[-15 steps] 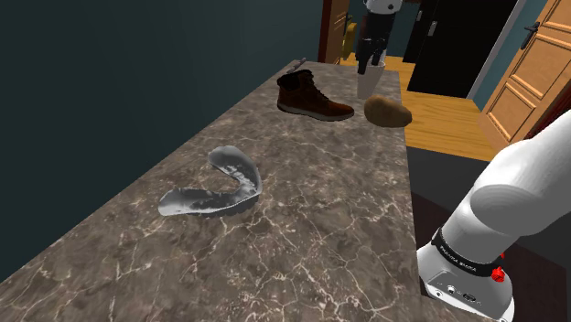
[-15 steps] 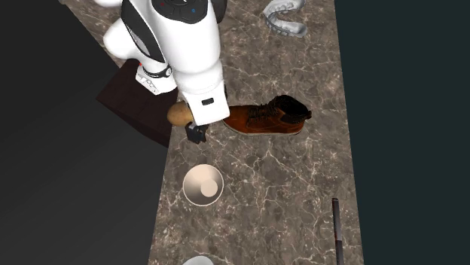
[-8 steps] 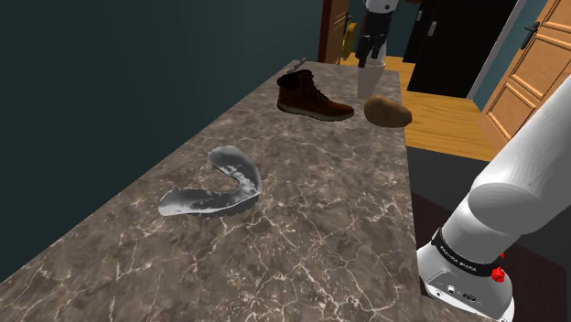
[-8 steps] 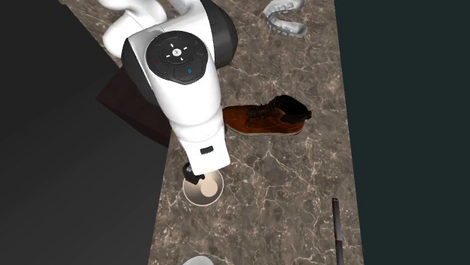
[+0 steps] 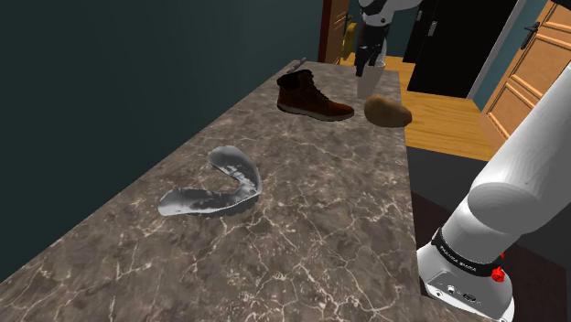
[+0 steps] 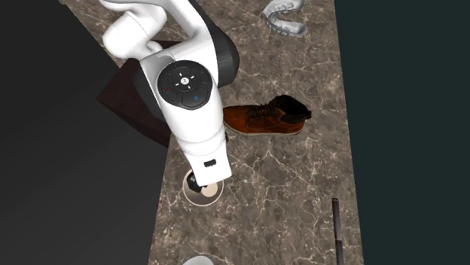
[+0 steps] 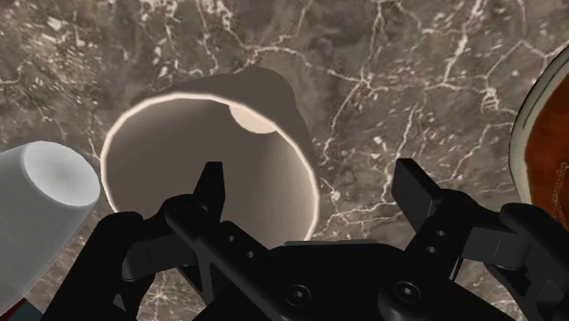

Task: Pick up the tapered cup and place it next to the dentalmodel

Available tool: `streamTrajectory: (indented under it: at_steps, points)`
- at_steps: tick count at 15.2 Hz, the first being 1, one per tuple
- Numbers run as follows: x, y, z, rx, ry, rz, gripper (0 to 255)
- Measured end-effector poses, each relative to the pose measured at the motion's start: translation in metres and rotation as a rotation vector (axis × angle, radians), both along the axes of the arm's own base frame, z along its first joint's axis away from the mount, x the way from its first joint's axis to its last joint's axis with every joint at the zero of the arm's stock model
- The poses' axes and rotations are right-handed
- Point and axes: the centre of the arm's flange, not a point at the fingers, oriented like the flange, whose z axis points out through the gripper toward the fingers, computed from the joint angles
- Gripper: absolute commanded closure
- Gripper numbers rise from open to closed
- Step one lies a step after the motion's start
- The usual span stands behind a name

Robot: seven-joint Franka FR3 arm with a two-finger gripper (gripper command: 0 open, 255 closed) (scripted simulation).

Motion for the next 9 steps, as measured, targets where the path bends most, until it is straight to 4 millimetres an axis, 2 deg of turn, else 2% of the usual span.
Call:
streamTrajectory:
  at_steps: [6, 7, 9]
  points:
    - [0.0001, -0.0001, -0.0042, 0.0, 0.0, 0.0, 0]
    - [0.0001, -0.0001, -0.0042, 0.0, 0.0, 0.0, 255]
    - [0.0001, -0.0001, -0.0042, 0.0, 0.0, 0.0, 255]
